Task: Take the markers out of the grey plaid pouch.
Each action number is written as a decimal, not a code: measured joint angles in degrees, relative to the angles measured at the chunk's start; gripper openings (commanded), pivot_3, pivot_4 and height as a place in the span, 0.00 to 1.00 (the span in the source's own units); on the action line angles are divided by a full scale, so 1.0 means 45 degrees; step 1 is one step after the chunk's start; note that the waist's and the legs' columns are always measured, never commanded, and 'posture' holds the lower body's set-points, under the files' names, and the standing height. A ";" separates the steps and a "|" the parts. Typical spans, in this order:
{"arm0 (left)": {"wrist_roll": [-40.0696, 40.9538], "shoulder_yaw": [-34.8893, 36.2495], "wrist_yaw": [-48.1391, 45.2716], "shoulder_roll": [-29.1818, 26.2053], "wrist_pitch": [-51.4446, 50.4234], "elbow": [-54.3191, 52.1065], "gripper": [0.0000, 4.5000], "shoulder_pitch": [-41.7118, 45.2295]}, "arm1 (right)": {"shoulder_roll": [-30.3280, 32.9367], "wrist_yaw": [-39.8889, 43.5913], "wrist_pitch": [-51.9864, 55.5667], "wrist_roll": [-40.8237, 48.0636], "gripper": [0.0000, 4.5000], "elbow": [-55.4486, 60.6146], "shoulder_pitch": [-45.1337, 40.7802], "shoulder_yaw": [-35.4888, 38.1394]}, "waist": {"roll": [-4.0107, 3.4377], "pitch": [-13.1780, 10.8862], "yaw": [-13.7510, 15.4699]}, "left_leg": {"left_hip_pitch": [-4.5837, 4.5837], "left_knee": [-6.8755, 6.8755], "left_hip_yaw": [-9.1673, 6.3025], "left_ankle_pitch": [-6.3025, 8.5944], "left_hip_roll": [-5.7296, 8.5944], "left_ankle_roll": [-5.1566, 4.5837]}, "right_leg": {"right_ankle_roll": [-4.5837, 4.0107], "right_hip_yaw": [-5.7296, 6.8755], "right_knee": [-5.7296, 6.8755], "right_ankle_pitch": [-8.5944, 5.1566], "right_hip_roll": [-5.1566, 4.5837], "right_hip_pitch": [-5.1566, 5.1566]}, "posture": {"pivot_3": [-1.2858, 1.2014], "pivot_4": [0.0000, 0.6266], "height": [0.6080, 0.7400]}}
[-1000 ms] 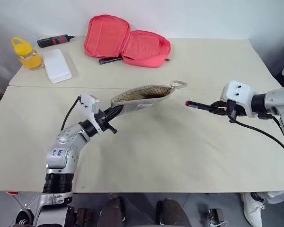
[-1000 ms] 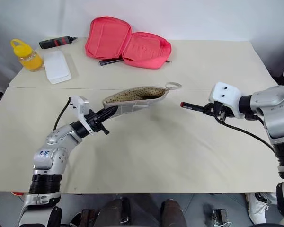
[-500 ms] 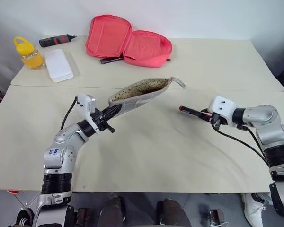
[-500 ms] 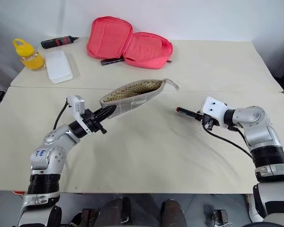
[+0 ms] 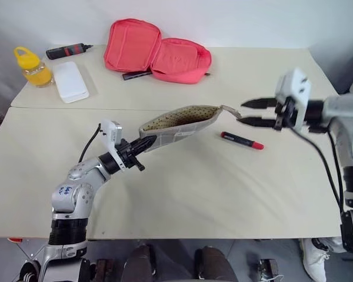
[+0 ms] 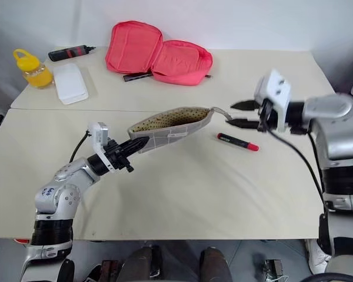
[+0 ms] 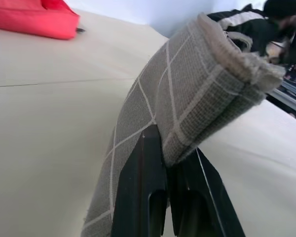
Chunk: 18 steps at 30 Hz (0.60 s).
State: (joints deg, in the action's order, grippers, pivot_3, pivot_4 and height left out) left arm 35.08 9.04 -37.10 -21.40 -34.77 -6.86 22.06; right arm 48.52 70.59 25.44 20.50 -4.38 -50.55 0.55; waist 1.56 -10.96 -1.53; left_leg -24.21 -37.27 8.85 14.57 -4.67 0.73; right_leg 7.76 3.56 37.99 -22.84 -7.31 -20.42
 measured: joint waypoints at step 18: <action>0.3156 -0.0388 0.1310 0.0617 -0.4909 -0.2331 0.00 -0.0493 | -0.0476 0.0315 -0.0396 -0.2249 0.00 0.2705 0.0402 -0.3800 | 0.0004 -0.0002 -0.0076 | -0.0008 -0.0005 -0.0011 0.0002 0.0012 -0.0004 | 0.0005 0.0003 -0.0002 0.0002 -0.0003 0.0000 | 0.52 0.24 1.00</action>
State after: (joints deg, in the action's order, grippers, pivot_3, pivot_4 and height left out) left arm 49.29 7.29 -31.21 -18.63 -56.86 -17.35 19.84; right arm 46.38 72.01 23.66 10.38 7.79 -48.74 -16.55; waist 1.57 -10.97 -1.88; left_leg -24.25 -37.29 8.80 14.58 -4.62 0.72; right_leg 7.78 3.57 37.98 -22.83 -7.33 -20.42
